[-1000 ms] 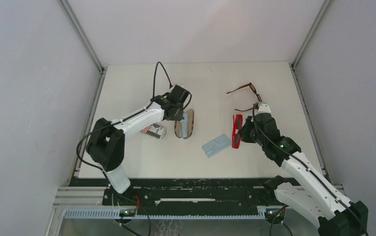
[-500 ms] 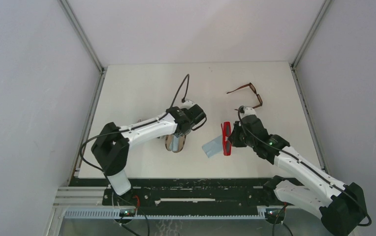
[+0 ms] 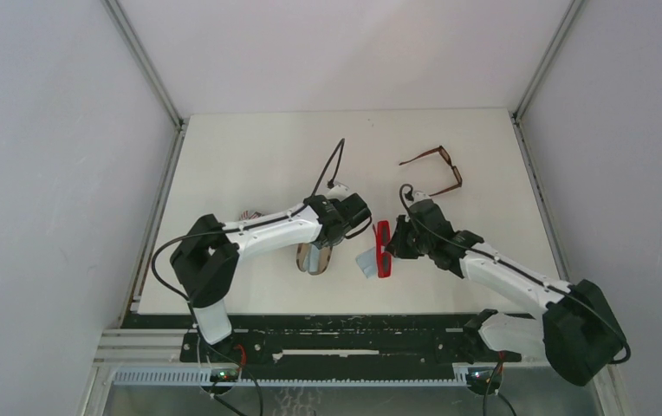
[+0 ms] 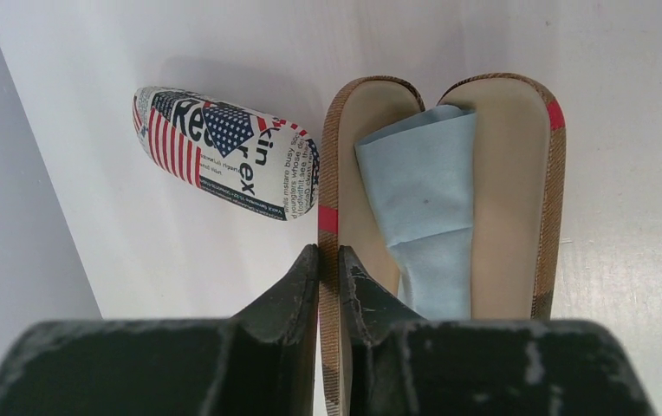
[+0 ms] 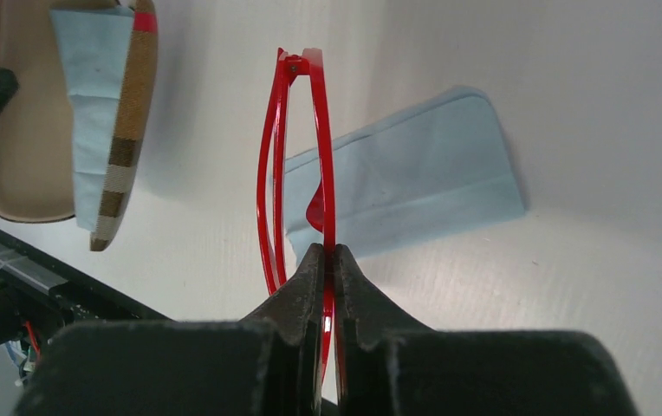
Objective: Organize the sunglasses
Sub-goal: Place the sunglasses at the center of the board.
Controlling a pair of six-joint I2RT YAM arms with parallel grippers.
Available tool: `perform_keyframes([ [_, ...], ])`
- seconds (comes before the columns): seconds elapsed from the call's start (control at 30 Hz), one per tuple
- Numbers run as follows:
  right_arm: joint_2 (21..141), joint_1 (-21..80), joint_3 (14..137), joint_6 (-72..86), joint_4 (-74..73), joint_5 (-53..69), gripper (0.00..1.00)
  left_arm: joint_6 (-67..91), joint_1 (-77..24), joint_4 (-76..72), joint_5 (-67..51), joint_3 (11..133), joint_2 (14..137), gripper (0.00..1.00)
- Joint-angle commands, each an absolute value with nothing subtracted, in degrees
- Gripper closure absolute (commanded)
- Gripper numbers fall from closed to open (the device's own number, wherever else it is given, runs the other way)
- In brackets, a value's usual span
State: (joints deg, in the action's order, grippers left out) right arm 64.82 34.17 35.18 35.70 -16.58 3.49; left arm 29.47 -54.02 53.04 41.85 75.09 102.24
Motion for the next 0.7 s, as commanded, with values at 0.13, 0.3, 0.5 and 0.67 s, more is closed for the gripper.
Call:
perform_keyframes([
  [0.13,74.7,33.2,37.2,36.0,-6.2,8.9,1.00,31.0,-54.3,51.9,43.6,74.0,100.5,0.83],
  [0.3,77.1,33.5,39.9,34.0,-10.9,5.2,1.00,30.9,-54.3,51.4,43.5,73.7,100.2,0.83],
  [0.5,75.7,35.0,45.5,30.1,-22.0,-3.0,1.00,31.1,-54.3,51.3,43.8,73.6,99.7,0.83],
  [0.67,77.4,35.1,49.9,27.6,-31.6,-8.7,1.00,31.4,-54.3,51.1,43.8,73.3,99.6,0.83],
])
